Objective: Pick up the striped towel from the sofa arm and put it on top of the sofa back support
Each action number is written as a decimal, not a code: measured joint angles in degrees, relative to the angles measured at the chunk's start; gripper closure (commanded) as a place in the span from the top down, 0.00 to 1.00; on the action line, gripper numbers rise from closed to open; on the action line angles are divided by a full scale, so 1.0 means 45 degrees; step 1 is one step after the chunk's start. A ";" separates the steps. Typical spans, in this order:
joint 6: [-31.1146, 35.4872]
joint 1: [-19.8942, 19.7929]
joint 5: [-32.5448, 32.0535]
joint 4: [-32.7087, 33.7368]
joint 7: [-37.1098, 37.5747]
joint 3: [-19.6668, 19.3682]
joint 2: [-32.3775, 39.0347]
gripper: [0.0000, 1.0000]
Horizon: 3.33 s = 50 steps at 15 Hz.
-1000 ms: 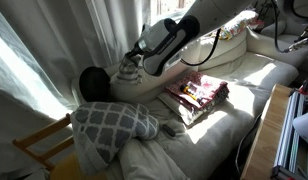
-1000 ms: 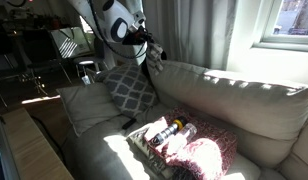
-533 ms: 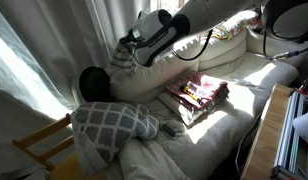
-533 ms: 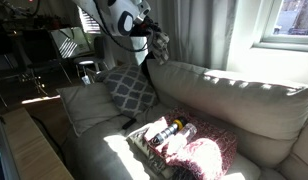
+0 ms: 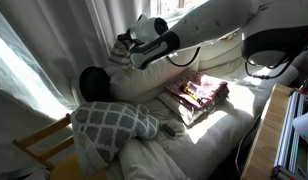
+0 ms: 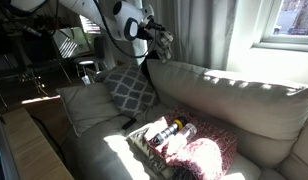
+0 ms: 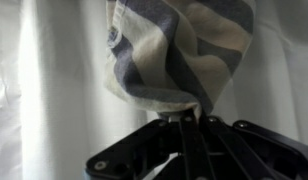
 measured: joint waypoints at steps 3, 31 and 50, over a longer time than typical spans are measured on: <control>0.0001 0.0035 0.0814 0.1025 0.0795 -0.1067 0.0708 0.01; -0.7403 0.0384 0.1484 0.2368 0.3309 -0.4289 0.2812 1.00; -1.2641 -0.2670 -0.7623 -0.1115 0.4335 0.2986 -0.4382 1.00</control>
